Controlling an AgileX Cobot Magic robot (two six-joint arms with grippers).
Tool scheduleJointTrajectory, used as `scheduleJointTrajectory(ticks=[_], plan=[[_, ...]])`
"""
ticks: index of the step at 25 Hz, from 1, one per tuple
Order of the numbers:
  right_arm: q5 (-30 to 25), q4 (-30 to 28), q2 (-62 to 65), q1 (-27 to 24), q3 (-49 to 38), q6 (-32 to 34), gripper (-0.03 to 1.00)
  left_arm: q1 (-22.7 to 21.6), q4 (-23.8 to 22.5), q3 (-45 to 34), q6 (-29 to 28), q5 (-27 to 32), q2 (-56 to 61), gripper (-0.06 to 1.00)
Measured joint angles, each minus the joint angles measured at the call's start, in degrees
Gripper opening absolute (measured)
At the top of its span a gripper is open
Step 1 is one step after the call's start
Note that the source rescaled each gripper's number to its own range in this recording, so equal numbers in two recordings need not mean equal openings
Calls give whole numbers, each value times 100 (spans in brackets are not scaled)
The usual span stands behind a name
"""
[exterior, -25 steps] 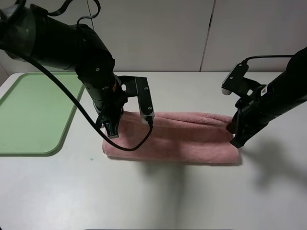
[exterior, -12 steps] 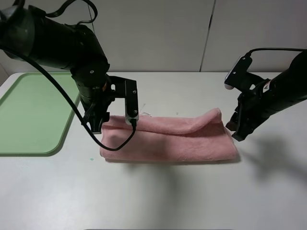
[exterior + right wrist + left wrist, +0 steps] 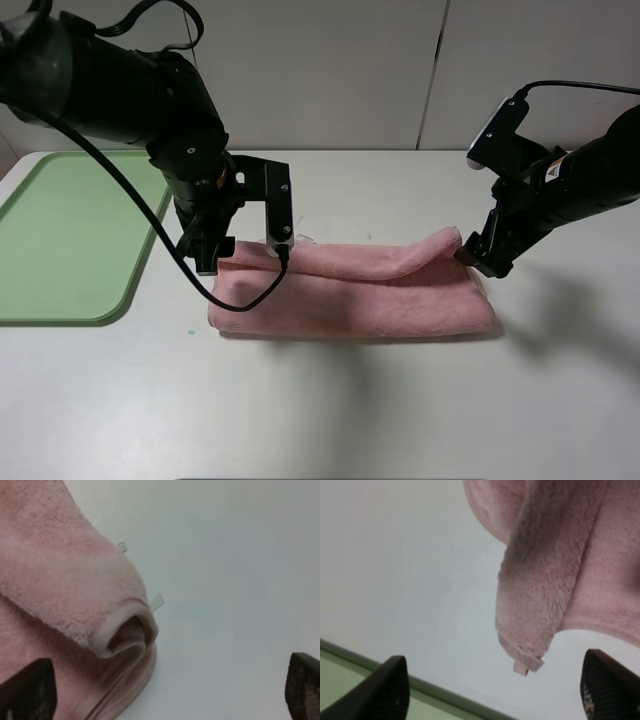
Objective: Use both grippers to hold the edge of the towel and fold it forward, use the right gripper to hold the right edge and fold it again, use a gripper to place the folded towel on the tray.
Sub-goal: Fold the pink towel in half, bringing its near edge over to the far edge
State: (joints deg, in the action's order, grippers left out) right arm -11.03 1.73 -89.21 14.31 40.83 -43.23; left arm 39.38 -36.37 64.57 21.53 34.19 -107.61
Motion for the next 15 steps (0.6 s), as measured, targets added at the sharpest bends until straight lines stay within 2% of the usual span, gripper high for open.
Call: scheduleJointTrajectory(ticks=[15], plan=[[6,0,-11,0,0,5,100,0,38,0,-2,-24,0,71]])
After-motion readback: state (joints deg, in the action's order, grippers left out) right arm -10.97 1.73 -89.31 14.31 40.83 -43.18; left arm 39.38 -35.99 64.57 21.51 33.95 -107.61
